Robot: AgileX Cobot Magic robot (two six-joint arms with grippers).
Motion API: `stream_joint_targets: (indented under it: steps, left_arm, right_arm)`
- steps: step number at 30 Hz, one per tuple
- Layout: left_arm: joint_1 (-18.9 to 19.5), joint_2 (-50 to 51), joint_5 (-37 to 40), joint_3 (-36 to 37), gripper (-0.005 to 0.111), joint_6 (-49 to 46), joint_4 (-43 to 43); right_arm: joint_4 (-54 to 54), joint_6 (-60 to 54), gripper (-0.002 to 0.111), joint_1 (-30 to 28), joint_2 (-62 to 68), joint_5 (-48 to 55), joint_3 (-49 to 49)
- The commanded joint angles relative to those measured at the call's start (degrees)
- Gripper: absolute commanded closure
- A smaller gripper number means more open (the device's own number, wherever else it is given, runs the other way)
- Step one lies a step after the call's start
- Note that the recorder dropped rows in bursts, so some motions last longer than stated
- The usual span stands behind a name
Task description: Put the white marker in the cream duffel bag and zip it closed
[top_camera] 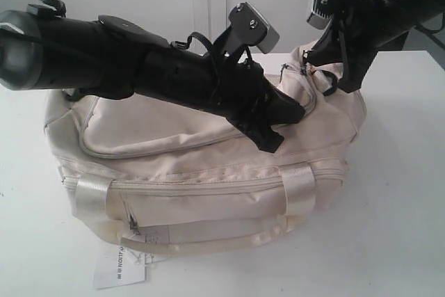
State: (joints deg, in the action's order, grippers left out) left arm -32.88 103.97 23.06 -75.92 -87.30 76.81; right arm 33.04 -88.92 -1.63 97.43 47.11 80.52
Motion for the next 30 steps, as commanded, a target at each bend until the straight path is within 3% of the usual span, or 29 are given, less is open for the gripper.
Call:
stream_joint_targets:
  steps: [1, 18, 23, 30]
  left_arm:
    - [-0.44, -0.64, 3.56, -0.21, 0.107, 0.15, 0.63]
    - [-0.44, -0.64, 3.56, -0.21, 0.107, 0.15, 0.63]
    - [-0.44, -0.64, 3.56, -0.21, 0.107, 0.15, 0.63]
    - [-0.44, -0.64, 3.56, -0.21, 0.107, 0.15, 0.63]
  right_arm:
    - [1.86, 1.99, 0.108, -0.17, -0.64, -5.96, 0.01]
    - [6.88, 7.01, 0.108, -0.17, 2.13, -13.13, 0.01]
    - [8.44, 11.17, 0.108, -0.17, 3.14, -19.59, 0.01]
    - [8.85, 13.92, 0.108, -0.17, 3.27, -19.77, 0.01]
